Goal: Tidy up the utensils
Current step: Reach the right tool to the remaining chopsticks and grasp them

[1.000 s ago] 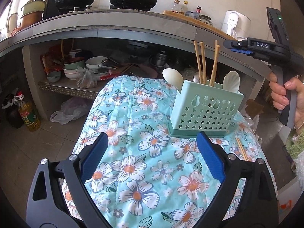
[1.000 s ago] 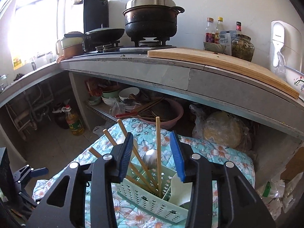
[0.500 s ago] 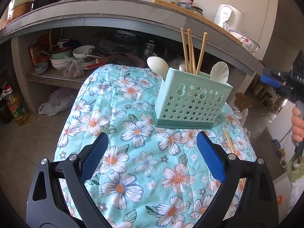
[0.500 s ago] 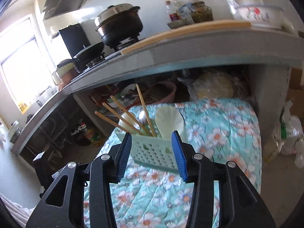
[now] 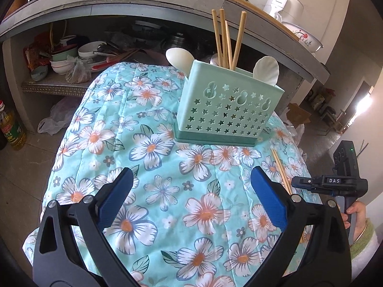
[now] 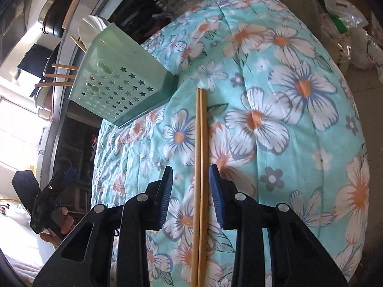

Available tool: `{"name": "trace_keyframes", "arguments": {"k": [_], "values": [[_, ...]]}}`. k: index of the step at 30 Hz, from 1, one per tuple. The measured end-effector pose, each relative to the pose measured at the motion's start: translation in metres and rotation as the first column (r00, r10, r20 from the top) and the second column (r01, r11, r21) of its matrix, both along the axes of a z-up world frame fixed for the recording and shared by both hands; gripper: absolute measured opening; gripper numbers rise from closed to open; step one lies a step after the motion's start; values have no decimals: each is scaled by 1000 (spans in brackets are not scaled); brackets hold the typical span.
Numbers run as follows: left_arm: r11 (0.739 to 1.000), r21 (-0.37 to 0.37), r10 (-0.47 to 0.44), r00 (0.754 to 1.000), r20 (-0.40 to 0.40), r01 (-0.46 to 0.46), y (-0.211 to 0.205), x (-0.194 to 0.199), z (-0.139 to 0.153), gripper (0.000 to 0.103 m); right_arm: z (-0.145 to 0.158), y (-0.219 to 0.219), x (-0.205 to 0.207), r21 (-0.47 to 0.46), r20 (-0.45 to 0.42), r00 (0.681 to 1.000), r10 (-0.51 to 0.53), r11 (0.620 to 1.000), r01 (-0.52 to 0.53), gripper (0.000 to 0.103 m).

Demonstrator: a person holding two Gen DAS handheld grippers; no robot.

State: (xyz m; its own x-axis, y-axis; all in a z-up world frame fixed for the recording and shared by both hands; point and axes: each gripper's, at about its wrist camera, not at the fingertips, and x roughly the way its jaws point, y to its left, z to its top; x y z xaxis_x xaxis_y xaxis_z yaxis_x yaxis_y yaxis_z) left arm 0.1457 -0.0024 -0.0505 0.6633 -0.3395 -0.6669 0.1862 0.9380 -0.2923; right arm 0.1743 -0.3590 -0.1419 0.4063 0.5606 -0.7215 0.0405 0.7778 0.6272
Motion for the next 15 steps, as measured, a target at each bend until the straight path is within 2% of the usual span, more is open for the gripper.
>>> {"name": "trace_keyframes", "arguments": {"k": [6, 15], "values": [[998, 39, -54, 999, 7, 53, -20, -5, -1, 95, -14, -2, 3, 20, -11, 1000, -6, 1000, 6, 13], [981, 0, -196, 980, -31, 196, -62, 0, -10, 95, -17, -14, -2, 89, 16, 999, -35, 995, 33, 7]]}}
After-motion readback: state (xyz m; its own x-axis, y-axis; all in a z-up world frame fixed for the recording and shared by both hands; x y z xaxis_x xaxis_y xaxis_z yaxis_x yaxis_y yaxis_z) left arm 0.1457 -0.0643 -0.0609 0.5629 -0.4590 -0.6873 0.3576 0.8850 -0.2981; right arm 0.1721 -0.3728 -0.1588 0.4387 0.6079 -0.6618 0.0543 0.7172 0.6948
